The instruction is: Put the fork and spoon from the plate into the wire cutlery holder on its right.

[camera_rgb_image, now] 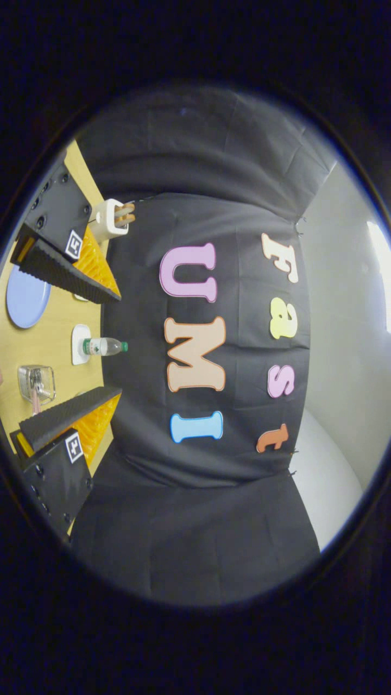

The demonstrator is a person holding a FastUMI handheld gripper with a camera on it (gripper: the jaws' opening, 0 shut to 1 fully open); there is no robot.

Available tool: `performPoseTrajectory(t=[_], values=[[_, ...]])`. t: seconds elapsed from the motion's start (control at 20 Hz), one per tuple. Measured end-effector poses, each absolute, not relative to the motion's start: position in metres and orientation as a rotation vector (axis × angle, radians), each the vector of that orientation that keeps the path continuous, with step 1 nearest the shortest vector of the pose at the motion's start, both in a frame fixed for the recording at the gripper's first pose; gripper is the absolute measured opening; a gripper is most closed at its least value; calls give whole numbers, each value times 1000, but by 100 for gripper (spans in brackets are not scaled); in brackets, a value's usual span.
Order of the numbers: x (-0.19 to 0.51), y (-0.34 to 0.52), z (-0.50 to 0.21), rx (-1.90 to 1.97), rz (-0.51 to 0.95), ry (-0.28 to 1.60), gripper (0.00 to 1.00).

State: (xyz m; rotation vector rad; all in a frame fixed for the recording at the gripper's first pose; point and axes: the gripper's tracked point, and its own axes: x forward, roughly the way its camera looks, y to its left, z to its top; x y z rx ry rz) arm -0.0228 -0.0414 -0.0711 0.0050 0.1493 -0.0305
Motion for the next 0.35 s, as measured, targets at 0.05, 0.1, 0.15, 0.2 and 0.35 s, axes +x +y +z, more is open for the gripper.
performPoseTrajectory(t=[0.05,0.1,0.15,0.2,0.35], values=[[-22,-44,-70,-2,-35,151,98],[-21,-45,-70,-7,-38,152,98],[-21,-46,-70,-8,-40,151,98],[-20,-47,-70,-10,-42,152,98],[-19,-51,-71,-21,-52,156,98]])
